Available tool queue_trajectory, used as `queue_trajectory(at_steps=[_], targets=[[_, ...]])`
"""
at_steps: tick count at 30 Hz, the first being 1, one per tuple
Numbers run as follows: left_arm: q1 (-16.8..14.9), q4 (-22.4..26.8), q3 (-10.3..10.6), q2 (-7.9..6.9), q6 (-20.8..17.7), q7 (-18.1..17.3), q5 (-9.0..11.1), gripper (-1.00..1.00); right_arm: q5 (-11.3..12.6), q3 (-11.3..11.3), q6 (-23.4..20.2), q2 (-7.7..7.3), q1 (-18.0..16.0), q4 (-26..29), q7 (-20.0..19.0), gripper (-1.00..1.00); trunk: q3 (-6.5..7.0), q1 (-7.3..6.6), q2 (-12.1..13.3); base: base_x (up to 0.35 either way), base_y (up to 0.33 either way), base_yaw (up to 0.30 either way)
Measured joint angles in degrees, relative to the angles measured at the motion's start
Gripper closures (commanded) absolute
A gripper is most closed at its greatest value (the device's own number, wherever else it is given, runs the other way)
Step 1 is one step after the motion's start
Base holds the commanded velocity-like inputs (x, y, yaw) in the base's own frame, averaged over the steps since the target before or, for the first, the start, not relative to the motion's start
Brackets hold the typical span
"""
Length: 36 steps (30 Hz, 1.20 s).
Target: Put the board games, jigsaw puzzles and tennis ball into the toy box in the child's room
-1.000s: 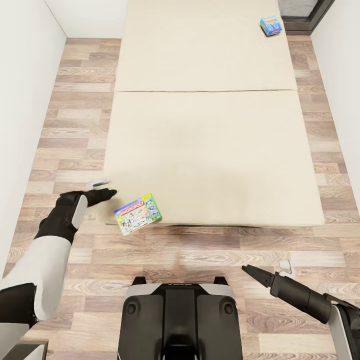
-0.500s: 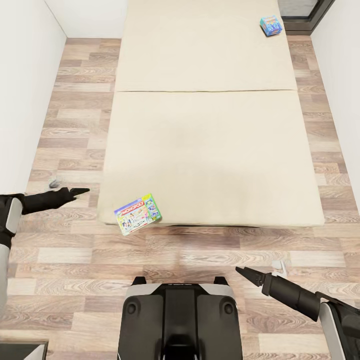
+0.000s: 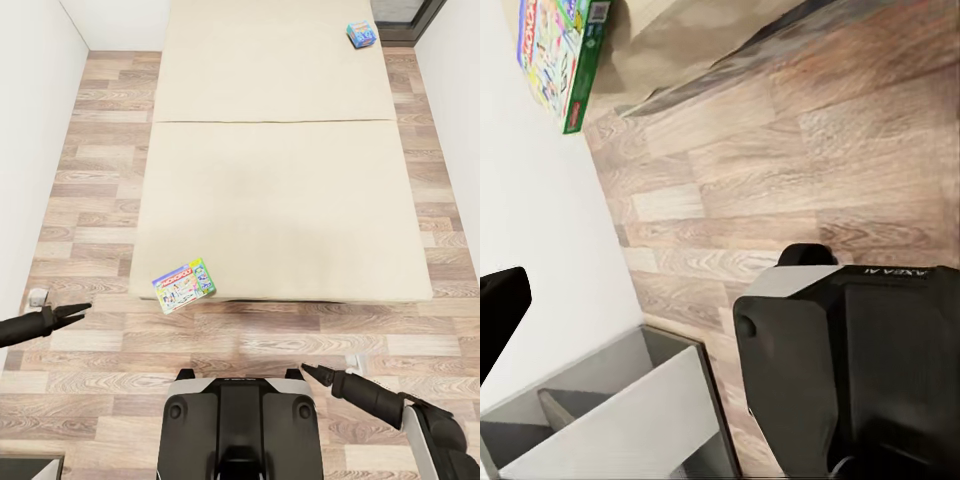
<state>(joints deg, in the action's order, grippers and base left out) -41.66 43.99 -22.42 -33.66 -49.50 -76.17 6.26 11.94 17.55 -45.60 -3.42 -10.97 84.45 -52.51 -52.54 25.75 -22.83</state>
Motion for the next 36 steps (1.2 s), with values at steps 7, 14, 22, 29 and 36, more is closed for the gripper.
queue_trajectory(at_steps=[7,14,22,29,36], targets=[[6.46,-4.51,-0.76,-0.05,6.62,-2.57,0.26,-1.00,0.24,-3.63,5.40,3.35,-5.04,-13.86,7.55,-1.00,0.00,0.01,0.00,0.000,0.000,0.000],[7.32,-6.12,-2.06,-0.09,8.35,-4.38,0.74,-1.00,0.36,-4.26,10.11,4.35,-9.28,-22.61,8.84,-1.00,0.00,0.00,0.00,0.000,0.000,0.000],[7.47,-6.42,-3.25,-0.08,8.69,-8.10,0.77,-1.00,0.36,-4.42,11.93,6.99,-10.51,-24.43,8.76,-1.00,0.00,0.00,0.00,0.000,0.000,0.000],[7.49,-6.37,-3.47,0.00,8.71,-8.71,0.79,-1.00,0.28,-4.93,12.12,9.28,-10.75,-24.50,8.54,-1.00,0.00,0.00,0.00,0.000,0.055,0.000],[7.49,-6.23,-3.53,0.01,8.78,-8.92,0.85,-1.00,0.50,-8.10,11.77,9.92,-11.20,-22.75,8.55,-1.00,0.00,0.00,0.00,0.000,0.068,0.002]])
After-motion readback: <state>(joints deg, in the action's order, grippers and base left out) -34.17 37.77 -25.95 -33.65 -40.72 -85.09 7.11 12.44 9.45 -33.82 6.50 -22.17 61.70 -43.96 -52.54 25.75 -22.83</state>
